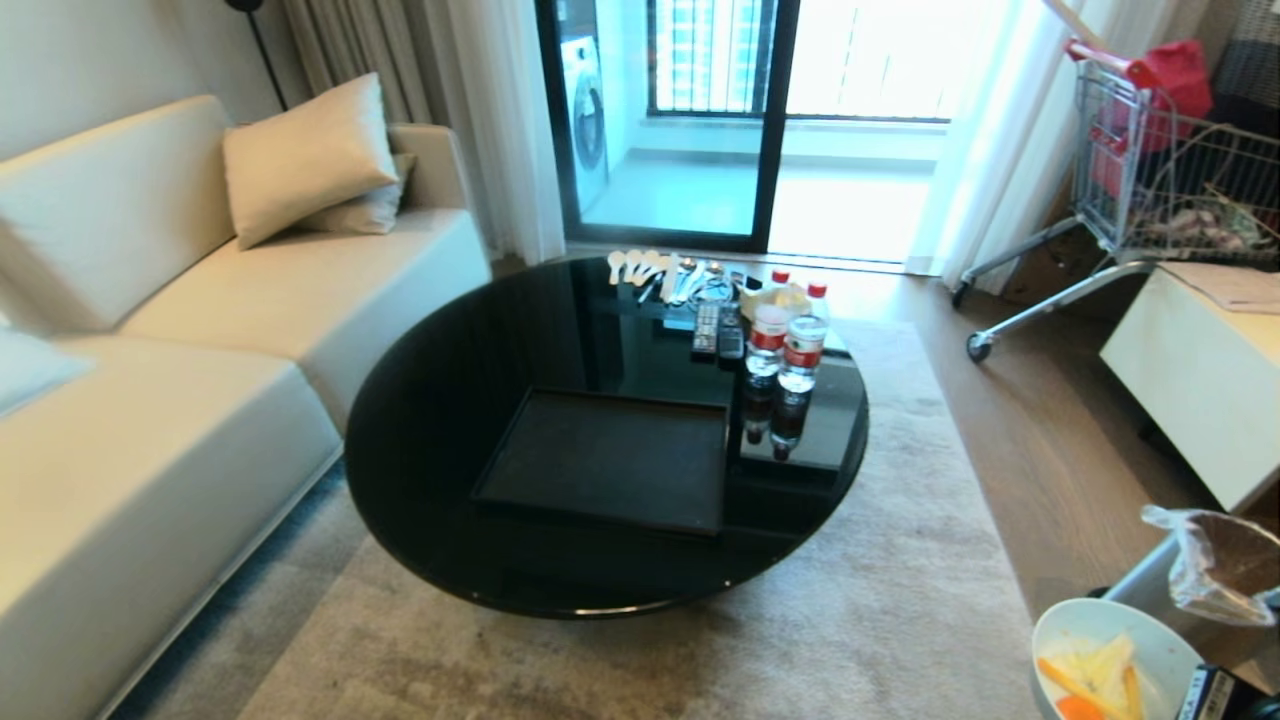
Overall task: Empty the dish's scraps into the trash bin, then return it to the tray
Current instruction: Move the bowl over the trash can
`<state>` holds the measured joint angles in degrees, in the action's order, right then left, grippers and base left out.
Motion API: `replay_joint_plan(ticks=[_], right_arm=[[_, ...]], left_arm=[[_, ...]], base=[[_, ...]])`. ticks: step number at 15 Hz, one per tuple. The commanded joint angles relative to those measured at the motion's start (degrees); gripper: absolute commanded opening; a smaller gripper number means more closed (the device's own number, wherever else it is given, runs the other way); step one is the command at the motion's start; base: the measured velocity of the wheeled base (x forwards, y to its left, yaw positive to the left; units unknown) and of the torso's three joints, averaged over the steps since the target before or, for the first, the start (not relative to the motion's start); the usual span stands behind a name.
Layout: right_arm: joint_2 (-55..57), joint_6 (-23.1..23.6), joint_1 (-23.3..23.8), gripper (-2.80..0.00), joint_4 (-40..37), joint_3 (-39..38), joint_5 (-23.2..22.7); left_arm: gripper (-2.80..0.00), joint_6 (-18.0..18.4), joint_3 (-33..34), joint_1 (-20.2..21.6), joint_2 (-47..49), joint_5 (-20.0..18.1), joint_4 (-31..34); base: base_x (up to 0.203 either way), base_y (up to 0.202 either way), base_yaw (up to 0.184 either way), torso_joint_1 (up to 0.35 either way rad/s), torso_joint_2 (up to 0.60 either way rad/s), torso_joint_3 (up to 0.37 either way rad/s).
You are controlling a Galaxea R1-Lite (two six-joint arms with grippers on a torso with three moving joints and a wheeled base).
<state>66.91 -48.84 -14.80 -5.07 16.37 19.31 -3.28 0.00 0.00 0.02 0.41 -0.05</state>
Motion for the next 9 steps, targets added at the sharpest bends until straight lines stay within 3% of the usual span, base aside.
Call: replay_joint_plan(ticks=[1,9], right_arm=[[0.3,-0.3,-0.1,-2.80,0.0,0.1,0.1],[0.2,-0.3,-0.1,-2.80,0.0,-1.0,0.1]], left_arm=[[-2.80,-0.1,0.0,0.0,0.0,0.0,0.0],[-2.80,-0.1,0.0,0.0,0.0,0.0,0.0]], base=[[0.001,0.010,-0.165,0.004,0.00,0.003],[0.000,0.010,-0.170,0.004,0.00,0.004]])
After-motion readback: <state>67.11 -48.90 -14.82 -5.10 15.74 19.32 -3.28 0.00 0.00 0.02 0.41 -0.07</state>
